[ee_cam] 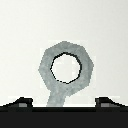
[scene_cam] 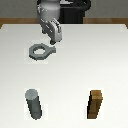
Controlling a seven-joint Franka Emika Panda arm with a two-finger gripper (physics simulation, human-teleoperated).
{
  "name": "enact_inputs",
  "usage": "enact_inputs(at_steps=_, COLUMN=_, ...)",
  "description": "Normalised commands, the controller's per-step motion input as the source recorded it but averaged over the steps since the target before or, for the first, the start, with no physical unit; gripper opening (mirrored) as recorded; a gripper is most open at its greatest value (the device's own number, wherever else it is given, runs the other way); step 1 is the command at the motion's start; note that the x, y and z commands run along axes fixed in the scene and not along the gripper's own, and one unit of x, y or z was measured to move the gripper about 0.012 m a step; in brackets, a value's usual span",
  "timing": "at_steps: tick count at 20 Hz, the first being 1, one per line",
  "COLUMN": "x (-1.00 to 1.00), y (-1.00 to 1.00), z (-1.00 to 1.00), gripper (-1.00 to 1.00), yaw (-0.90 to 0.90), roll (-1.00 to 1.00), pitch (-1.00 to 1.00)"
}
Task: Put the loop with the handle onto the peg.
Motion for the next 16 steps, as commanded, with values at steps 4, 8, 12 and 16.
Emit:
enact_inputs(at_steps=4, x=0.00, y=0.00, z=-0.25, gripper=1.00, yaw=0.00, roll=0.00, pitch=0.00)
enact_inputs(at_steps=8, x=0.00, y=0.00, z=-0.25, gripper=1.00, yaw=0.00, roll=0.00, pitch=0.00)
enact_inputs(at_steps=12, x=0.00, y=0.00, z=-0.75, gripper=1.00, yaw=0.00, roll=0.00, pitch=0.00)
enact_inputs(at_steps=16, x=0.00, y=0.00, z=-0.75, gripper=-1.00, yaw=0.00, roll=0.00, pitch=0.00)
